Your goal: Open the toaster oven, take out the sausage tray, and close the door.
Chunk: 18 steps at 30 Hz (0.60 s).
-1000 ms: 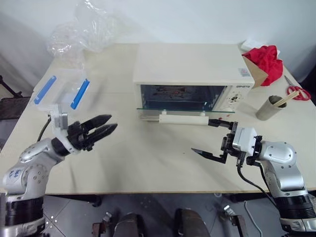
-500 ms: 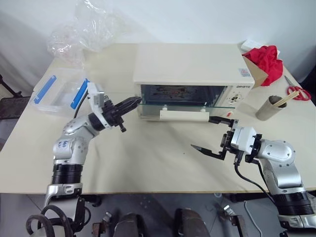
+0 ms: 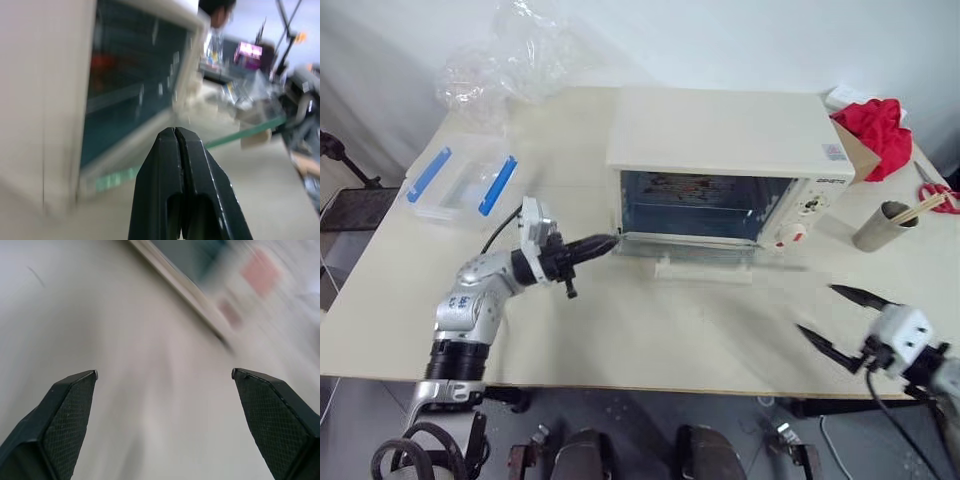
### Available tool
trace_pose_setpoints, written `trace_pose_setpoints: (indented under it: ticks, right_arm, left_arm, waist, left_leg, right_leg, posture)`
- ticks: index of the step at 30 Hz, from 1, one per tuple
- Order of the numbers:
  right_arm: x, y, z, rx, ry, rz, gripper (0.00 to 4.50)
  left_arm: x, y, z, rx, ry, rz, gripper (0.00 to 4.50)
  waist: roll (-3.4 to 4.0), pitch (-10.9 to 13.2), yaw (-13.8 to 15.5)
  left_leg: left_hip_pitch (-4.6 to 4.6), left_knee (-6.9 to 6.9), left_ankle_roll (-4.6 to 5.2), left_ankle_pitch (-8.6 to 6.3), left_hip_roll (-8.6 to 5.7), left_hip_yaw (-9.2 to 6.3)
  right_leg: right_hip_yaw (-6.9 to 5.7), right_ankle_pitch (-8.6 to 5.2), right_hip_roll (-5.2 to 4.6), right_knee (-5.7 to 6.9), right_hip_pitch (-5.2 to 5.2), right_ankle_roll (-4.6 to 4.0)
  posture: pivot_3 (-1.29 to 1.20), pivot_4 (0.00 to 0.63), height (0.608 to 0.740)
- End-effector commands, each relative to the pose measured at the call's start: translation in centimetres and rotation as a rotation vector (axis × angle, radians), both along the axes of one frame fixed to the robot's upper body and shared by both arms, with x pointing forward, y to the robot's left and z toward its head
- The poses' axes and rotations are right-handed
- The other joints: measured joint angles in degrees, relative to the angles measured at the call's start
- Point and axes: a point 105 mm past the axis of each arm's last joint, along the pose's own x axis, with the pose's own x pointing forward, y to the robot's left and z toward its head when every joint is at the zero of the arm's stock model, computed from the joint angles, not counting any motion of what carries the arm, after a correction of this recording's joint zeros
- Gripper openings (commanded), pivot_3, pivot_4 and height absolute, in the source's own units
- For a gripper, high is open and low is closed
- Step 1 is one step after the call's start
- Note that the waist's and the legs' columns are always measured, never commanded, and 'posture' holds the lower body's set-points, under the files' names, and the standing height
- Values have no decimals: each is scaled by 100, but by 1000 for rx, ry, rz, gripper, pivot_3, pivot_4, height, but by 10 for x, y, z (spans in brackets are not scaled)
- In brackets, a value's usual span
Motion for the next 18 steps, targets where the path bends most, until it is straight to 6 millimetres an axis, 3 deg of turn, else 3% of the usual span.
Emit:
trace_pose_setpoints:
  ticks: [1, 3, 6, 9, 11, 14, 18]
  right_arm:
    - [8, -5, 46, -86, -177, -27, 4500]
    - [13, -1, 55, -97, -214, -21, 4500]
    - [26, 29, 68, -105, -272, 65, 4500]
    - [39, 72, 75, -130, -330, 197, 4500]
    - [43, 88, 75, -158, -340, 236, 4500]
    - [66, 139, 72, -214, -396, 254, 4500]
    - [89, 167, 72, -246, -437, 197, 4500]
  left_arm:
    - [-8, -7, -15, 81, -20, -47, 14]
    - [-9, -7, -22, 101, -14, -49, 14]
    - [-11, -9, -31, 111, -12, -43, 14]
    - [-10, -7, -34, 114, -20, -14, 14]
    - [-11, -6, -35, 116, -22, -4, 14]
    - [-19, 8, -26, 57, -63, 66, 645]
    - [-27, 22, -12, -3, -97, 135, 1784]
  waist:
    - [0, 0, -61]
    - [1, 0, -132]
    - [1, -1, -154]
    - [1, 0, -153]
    - [1, 0, -131]
    - [-1, -2, -136]
    - [2, 0, -150]
  left_leg:
    - [6, 0, 0, 1, 0, 2]
    - [12, 0, -1, 4, 2, 2]
    - [11, -5, -5, 8, 8, -6]
    - [11, -4, -5, 8, 8, -1]
    - [9, -2, -5, 8, 8, -3]
    - [5, 0, -4, 7, 8, -3]
    - [-10, 3, -6, 10, 8, 0]
  right_leg:
    - [4, 0, 0, 2, 2, 0]
    - [6, 0, 0, 10, 4, -1]
    - [3, -3, 3, 15, 0, -7]
    - [5, -3, 3, 18, -3, -7]
    - [4, -3, 2, 21, -4, -7]
    - [1, -3, 0, 30, -5, -6]
    - [3, -4, -4, 68, -33, -7]
  posture:
    - [0, 150, 740]
    - [0, 150, 740]
    - [0, 150, 740]
    - [0, 150, 740]
    - [0, 150, 740]
    - [0, 150, 740]
    - [0, 150, 740]
